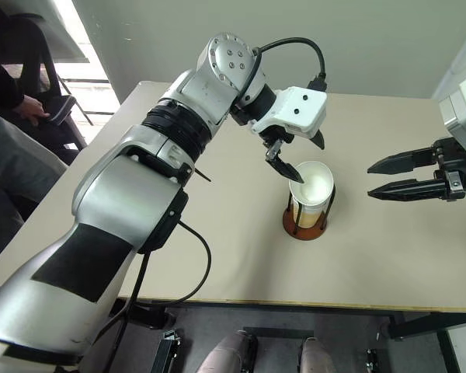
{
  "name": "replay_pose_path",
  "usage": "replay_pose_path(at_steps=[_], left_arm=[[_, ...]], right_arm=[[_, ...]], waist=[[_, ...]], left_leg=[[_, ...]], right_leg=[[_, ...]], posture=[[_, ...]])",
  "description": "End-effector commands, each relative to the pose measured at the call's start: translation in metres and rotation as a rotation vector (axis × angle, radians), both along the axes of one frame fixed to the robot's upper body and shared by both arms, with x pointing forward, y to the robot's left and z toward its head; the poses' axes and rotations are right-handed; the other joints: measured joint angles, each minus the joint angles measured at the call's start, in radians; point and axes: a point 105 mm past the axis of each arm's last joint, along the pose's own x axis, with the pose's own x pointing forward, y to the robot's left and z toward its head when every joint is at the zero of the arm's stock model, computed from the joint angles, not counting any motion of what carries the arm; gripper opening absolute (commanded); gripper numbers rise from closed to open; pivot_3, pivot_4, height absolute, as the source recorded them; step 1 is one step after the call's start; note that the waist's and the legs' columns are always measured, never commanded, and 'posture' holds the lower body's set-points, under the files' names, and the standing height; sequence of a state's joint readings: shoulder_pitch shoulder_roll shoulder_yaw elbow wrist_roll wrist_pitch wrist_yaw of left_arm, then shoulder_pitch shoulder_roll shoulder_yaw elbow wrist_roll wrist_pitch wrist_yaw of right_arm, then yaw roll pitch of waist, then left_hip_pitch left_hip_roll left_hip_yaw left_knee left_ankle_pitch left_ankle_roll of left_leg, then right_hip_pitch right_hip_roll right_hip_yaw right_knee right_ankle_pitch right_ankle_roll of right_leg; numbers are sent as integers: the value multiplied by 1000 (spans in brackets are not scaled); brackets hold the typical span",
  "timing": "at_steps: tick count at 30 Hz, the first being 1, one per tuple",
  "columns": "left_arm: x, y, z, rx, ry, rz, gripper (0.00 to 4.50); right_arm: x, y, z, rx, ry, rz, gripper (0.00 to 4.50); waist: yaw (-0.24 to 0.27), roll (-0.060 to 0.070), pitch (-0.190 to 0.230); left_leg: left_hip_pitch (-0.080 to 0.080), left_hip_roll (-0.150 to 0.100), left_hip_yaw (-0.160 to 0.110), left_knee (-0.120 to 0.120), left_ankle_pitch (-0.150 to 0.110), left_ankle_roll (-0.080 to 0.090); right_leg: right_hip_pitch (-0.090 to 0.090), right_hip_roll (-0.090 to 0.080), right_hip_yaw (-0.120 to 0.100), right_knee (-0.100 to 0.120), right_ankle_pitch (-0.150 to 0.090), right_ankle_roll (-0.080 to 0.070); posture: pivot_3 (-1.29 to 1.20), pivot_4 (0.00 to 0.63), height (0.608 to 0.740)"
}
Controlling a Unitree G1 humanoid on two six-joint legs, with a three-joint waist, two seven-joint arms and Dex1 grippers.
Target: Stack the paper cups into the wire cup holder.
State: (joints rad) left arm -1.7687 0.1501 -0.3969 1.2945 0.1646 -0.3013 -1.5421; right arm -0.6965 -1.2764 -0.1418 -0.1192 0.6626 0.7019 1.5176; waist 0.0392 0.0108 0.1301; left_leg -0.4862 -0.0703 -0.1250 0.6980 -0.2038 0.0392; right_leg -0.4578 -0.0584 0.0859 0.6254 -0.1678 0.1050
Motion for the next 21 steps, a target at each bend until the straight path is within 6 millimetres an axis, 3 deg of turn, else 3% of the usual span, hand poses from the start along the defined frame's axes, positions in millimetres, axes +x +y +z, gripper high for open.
replay_pose_path(at_steps=[1,8,21], left_arm=[[-3,-6,18,-42,-43,-6,4489],[8,-15,24,-132,-131,63,4489],[32,-6,35,-145,-319,202,4489]], right_arm=[[-5,-8,13,-11,-65,-15,1938],[-5,-10,12,-9,-70,-17,1938],[-6,1,15,-16,-82,-13,1938]], waist=[[0,0,0],[0,0,0],[-1,0,0]], left_leg=[[0,0,0,0,0,0],[0,0,0,1,0,0],[0,-1,1,1,0,0]], right_leg=[[0,0,0,0,0,0],[0,0,0,0,0,0],[0,0,0,0,1,1]], posture=[[0,150,740],[0,150,740],[0,150,740]])
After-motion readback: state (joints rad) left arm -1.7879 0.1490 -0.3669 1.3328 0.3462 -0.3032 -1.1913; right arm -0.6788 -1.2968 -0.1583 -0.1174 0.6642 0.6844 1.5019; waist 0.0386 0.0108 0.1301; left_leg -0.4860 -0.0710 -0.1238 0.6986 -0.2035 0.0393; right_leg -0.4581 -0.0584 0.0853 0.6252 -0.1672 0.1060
